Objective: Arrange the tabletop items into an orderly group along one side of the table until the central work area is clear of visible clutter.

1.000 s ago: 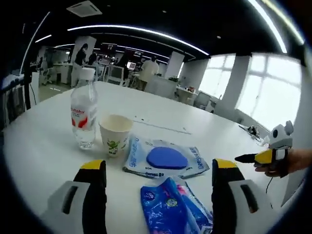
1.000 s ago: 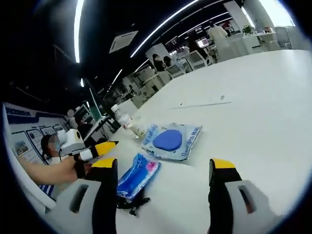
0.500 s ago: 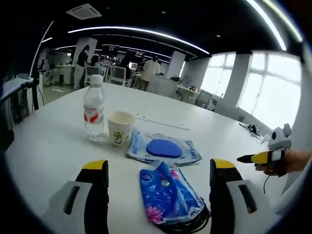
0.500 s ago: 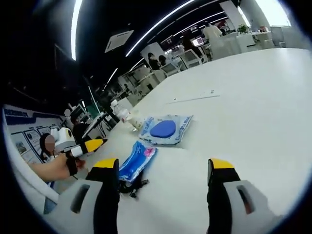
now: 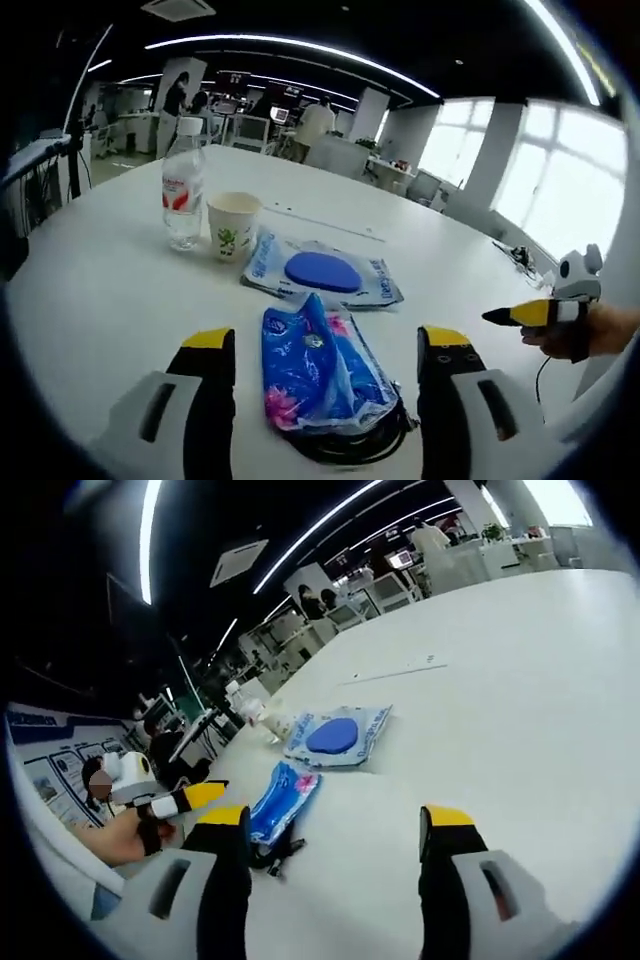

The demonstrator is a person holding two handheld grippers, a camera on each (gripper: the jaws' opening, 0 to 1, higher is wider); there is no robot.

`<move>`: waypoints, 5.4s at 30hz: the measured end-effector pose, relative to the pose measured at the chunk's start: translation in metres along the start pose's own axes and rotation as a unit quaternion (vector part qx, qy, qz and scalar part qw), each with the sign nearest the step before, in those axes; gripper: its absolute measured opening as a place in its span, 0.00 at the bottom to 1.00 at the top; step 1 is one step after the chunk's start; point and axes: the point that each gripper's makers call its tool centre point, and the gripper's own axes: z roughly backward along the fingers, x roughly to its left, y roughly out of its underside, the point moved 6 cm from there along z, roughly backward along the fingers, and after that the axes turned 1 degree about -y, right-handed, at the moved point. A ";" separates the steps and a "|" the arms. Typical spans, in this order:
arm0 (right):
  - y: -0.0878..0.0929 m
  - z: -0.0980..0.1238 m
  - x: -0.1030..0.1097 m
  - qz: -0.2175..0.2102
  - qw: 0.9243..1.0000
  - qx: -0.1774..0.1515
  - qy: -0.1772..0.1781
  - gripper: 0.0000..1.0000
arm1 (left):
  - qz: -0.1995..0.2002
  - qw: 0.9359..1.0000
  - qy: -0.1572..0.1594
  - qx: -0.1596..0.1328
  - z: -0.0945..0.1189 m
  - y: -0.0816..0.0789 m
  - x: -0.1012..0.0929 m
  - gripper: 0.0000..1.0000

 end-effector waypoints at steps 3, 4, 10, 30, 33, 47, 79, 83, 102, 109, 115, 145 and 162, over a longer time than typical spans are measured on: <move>0.004 -0.001 -0.001 0.000 1.000 0.007 0.001 0.66 | 0.016 1.000 -0.009 0.016 0.009 0.013 -0.002 0.78; 0.005 -0.001 -0.002 -0.001 1.000 0.008 0.002 0.66 | 0.011 1.000 -0.010 0.024 0.012 0.017 -0.004 0.77; 0.010 -0.002 -0.005 -0.010 1.000 0.016 0.006 0.64 | 0.061 0.995 -0.055 0.054 0.026 0.041 -0.007 0.69; 0.024 0.014 -0.018 -0.041 0.999 0.020 0.030 0.57 | 0.128 0.977 -0.082 0.150 -0.009 0.061 -0.001 0.36; 0.024 0.016 -0.021 -0.044 0.998 0.018 0.035 0.56 | 0.128 0.976 -0.084 0.155 -0.009 0.061 0.002 0.28; 0.031 0.001 -0.005 -0.019 0.998 0.049 0.018 0.53 | 0.109 0.983 -0.050 0.135 -0.003 0.048 0.017 0.00; 0.001 -0.059 0.052 0.251 0.961 0.103 -0.043 0.05 | 0.052 0.975 0.115 0.183 0.011 0.012 -0.020 0.00; 0.005 -0.048 0.048 0.174 0.981 0.087 -0.022 0.01 | 0.042 0.975 0.119 0.183 0.009 0.008 -0.024 0.00; -0.014 -0.017 0.033 -0.028 1.000 0.005 -0.004 0.00 | -0.004 0.978 0.188 0.092 0.000 -0.025 -0.065 0.01; -0.015 -0.010 0.025 -0.043 0.999 0.008 0.012 0.00 | -0.001 0.982 0.164 0.093 -0.012 -0.027 -0.072 0.00; -0.017 -0.004 0.013 -0.048 0.998 0.010 0.039 0.00 | -0.007 0.983 0.152 0.108 -0.026 -0.026 -0.082 0.00; -0.048 0.003 -0.067 -0.003 0.986 0.029 0.162 0.00 | -0.015 0.972 0.168 0.166 -0.109 -0.034 -0.139 0.00; -0.062 -0.027 -0.112 0.027 0.982 0.077 0.171 0.00 | -0.226 0.939 0.145 0.213 -0.155 -0.021 -0.151 0.03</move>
